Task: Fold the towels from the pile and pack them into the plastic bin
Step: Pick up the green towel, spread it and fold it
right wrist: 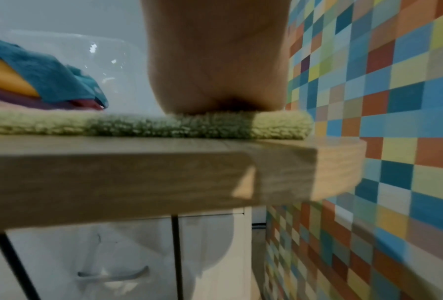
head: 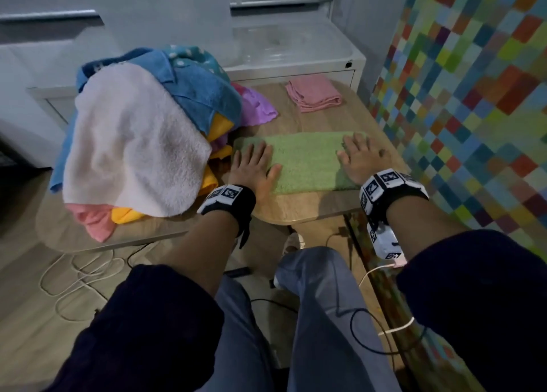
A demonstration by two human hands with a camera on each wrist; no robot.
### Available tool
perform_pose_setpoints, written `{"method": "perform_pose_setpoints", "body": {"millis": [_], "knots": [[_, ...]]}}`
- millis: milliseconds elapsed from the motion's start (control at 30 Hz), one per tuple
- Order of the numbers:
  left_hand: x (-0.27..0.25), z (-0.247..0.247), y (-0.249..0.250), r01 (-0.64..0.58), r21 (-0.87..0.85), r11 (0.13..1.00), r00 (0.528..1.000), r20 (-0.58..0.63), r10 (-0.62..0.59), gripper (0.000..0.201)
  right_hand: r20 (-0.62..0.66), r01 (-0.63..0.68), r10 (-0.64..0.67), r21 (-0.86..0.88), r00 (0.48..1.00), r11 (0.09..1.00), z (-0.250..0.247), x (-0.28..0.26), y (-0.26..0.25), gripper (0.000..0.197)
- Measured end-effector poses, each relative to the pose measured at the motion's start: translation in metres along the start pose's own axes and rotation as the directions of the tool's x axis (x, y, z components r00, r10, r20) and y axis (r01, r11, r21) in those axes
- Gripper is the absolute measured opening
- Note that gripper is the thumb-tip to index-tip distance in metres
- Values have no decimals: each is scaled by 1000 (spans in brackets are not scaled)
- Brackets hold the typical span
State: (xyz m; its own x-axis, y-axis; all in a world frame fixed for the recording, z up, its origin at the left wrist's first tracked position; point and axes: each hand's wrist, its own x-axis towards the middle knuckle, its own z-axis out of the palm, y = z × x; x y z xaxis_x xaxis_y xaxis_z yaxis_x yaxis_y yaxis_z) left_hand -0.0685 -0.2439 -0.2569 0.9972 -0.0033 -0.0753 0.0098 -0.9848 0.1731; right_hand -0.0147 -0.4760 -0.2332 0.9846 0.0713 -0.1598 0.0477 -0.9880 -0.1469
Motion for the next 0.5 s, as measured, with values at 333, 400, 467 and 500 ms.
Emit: {"method": "perform_pose_setpoints", "body": {"millis": [333,400,467,500], "knots": [[-19,0,4,-18,0,1000,1000,7,18,59,-43,-347,380,323,924,881,-11,-25,23,89],[-21,1,2,-24,-11,1000,1000,2,24,59,-3,-296,331,442,943,847,-15,-29,26,78],[-21,1,0,-39,-17,999,999,-10,39,59,-14,-251,296,494,955,833,-18,-34,24,67],[-21,1,-1,-43,-16,999,999,-6,43,59,-22,-239,286,489,958,839,-18,-34,23,63]]}}
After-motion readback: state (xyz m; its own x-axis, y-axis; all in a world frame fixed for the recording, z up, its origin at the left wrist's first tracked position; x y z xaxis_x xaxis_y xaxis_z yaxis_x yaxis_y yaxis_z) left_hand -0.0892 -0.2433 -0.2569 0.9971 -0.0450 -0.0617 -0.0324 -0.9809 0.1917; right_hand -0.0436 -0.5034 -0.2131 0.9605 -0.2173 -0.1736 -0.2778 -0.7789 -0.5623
